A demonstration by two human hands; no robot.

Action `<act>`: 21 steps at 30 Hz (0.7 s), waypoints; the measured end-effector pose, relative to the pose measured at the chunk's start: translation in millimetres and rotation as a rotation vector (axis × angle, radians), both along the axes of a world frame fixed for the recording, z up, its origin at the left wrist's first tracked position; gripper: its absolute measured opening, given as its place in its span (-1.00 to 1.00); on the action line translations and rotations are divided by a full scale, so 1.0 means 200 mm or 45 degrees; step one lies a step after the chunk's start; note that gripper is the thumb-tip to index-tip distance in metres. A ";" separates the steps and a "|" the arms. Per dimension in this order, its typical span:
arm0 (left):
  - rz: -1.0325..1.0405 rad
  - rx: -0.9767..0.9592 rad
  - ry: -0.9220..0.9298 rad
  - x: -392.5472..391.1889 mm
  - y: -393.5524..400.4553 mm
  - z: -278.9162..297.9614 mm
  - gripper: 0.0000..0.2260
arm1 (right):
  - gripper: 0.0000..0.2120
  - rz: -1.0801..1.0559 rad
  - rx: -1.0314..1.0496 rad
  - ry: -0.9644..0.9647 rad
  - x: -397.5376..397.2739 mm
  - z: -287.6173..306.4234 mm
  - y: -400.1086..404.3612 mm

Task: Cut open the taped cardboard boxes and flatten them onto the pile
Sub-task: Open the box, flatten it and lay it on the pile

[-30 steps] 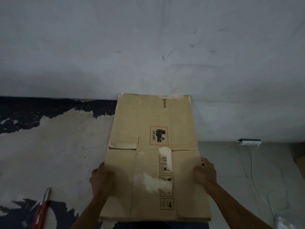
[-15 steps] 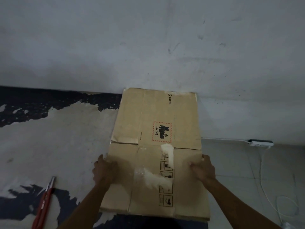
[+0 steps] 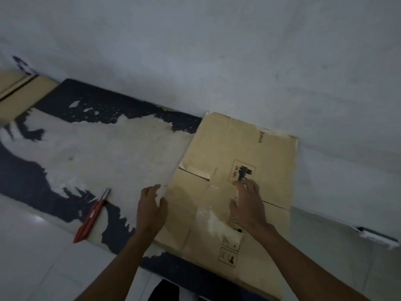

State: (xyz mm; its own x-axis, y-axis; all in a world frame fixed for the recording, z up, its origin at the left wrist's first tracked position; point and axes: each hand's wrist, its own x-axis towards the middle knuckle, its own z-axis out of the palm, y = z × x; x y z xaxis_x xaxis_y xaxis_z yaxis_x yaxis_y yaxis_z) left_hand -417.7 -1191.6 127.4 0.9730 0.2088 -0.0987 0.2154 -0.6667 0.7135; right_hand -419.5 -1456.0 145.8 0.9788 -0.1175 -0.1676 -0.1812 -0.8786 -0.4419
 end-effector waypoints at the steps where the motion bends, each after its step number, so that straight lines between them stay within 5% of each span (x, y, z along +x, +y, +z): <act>1: 0.022 -0.020 -0.044 -0.04 0.04 0.01 -0.65 | -0.51 0.062 0.050 0.018 0.02 0.01 0.07; 12: 0.383 0.038 -0.264 -0.34 0.84 0.09 -0.84 | -0.73 0.679 0.221 0.108 0.04 0.03 1.06; 21: 0.503 0.001 -0.224 -0.55 1.64 0.04 -0.82 | -0.84 0.633 0.176 0.166 -0.04 -0.03 1.95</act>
